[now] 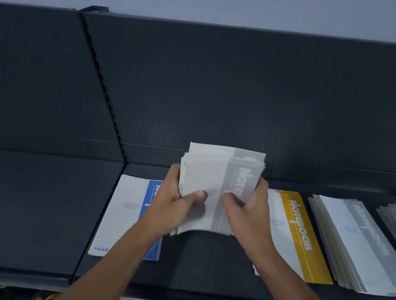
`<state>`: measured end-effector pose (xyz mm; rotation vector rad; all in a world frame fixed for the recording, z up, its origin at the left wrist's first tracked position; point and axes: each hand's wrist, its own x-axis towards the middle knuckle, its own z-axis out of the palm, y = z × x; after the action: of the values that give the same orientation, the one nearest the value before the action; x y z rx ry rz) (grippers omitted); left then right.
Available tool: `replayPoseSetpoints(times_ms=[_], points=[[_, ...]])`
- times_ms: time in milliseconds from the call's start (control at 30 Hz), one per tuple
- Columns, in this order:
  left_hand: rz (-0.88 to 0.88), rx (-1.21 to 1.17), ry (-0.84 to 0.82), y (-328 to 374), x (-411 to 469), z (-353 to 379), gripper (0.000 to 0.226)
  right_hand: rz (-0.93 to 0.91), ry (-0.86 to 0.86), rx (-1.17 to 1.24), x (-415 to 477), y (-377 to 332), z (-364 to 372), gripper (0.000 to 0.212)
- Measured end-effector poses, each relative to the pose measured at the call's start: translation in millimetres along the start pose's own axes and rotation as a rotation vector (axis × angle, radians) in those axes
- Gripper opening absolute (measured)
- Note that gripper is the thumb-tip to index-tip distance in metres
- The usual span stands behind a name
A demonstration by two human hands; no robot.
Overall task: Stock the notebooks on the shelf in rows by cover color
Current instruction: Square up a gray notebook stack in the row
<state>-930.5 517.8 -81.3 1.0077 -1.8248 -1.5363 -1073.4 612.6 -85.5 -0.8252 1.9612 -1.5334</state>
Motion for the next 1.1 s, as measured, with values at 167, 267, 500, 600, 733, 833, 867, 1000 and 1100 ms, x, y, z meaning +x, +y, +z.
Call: replayPoseSetpoints(times_ms=[167, 267, 500, 600, 733, 833, 867, 1000, 1100], points=[[-0.008, -0.169, -0.018, -7.6, -6.9, -4.3, 0.064, -0.094, -0.022, -0.023, -9.7, -2.5, 1.8, 0.052], [0.009, -0.187, -0.039, -9.1, -6.8, -8.4, 0.071, -0.1, -0.026, -0.006, -10.3, -3.8, 2.1, 0.058], [0.054, -0.147, 0.011, -11.8, -4.1, 1.3, 0.058, -0.042, -0.013, 0.019, -11.2, 4.9, 8.3, 0.047], [0.097, -0.116, 0.096, -10.1, -3.0, 8.3, 0.05, -0.084, 0.016, -0.017, -12.8, 7.1, 11.5, 0.043], [0.125, -0.154, 0.069, -3.7, -3.1, 3.5, 0.052, -0.113, 0.007, -0.01, -13.3, 3.4, 5.2, 0.046], [0.063, -0.168, -0.002, -3.1, -4.2, -2.5, 0.066, -0.109, 0.004, 0.05, -15.3, 2.2, 1.1, 0.051], [0.051, -0.158, -0.033, -3.3, -4.2, -3.7, 0.07, -0.114, 0.002, 0.059, -15.7, 1.4, 0.8, 0.054], [-0.002, -0.159, -0.119, -2.1, -4.7, -4.9, 0.087, -0.119, -0.01, 0.055, -14.4, 3.0, 4.4, 0.062], [-0.04, -0.155, -0.106, -3.5, -3.5, -4.8, 0.089, -0.111, -0.023, 0.044, -11.7, 6.0, 7.3, 0.06]])
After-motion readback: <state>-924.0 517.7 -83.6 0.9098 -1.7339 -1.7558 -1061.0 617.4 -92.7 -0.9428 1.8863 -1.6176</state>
